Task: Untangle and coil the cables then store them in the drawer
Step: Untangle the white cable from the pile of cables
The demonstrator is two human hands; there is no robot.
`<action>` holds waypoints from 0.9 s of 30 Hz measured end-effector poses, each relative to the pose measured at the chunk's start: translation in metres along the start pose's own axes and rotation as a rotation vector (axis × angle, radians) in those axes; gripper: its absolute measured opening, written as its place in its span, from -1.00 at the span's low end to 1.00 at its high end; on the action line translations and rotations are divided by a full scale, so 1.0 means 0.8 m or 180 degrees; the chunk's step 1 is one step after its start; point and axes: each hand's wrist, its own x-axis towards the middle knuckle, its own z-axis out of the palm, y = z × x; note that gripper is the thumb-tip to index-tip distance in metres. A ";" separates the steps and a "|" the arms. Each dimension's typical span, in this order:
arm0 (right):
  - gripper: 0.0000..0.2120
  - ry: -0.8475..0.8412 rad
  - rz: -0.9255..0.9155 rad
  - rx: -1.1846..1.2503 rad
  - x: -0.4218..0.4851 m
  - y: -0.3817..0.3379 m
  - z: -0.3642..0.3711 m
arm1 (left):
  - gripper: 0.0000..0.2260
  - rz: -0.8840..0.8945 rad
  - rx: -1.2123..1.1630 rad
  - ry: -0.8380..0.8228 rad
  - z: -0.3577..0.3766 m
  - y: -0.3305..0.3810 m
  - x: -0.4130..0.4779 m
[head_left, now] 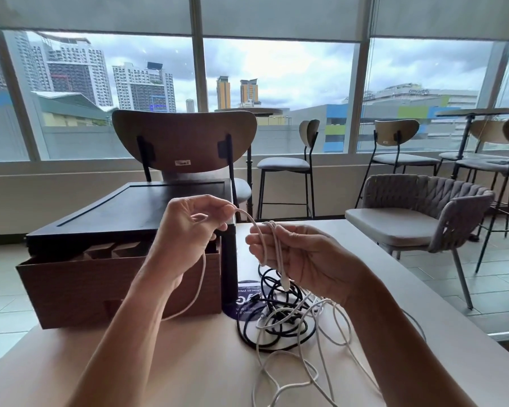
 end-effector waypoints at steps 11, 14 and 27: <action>-0.68 -0.0335 -0.0107 0.0245 -0.001 -0.002 -0.005 | -0.88 -0.0615 -0.0200 -0.0558 0.024 -0.006 -0.007; -0.65 -0.0061 -0.0110 0.0303 0.004 0.002 -0.007 | -0.85 -0.0696 -0.0191 -0.0713 0.021 -0.005 -0.007; -0.73 0.0475 -0.0767 0.0585 0.005 -0.002 0.007 | -0.83 -0.0961 -0.0105 -0.1274 0.007 -0.009 -0.008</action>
